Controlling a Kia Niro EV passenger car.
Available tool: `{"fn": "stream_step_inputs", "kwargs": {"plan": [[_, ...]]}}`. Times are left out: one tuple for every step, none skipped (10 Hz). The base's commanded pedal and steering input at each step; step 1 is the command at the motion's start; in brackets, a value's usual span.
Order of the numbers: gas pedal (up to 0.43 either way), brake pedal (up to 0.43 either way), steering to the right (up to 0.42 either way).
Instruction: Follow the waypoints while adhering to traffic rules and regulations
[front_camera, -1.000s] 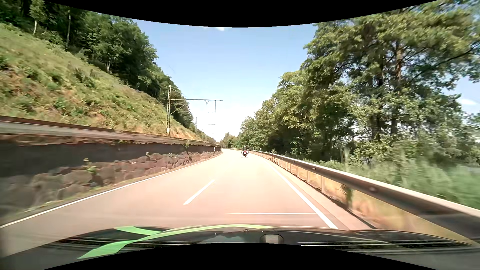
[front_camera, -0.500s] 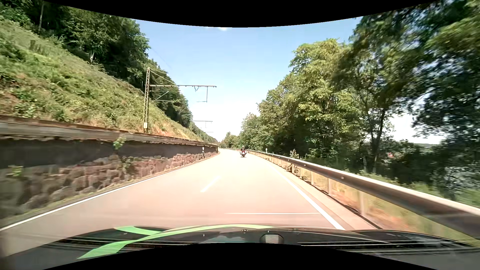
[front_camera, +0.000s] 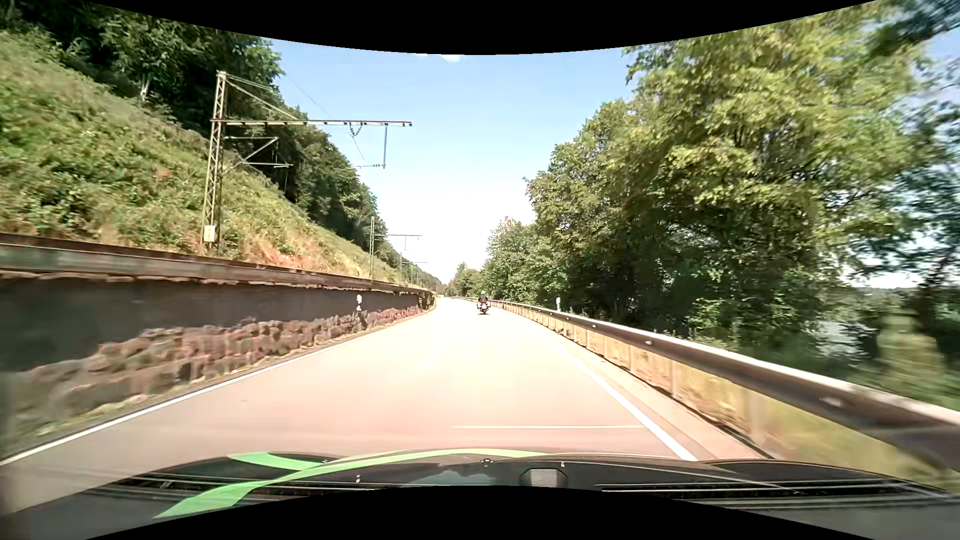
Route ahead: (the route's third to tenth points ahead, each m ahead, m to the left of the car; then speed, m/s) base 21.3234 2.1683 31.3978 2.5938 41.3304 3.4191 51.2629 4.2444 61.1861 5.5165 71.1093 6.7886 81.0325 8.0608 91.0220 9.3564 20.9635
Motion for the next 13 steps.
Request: {"fn": "stream_step_inputs", "kwargs": {"plan": [[0.240,0.000,-0.011],[0.220,0.000,-0.011],[0.209,0.000,-0.011],[0.209,0.000,-0.012],[0.209,0.000,-0.014],[0.197,0.000,-0.015],[0.197,0.000,-0.015],[0.197,0.000,-0.015],[0.197,0.000,-0.015],[0.197,0.000,-0.015],[0.197,0.000,-0.015],[0.197,0.000,-0.015],[0.209,0.000,-0.015]]}}
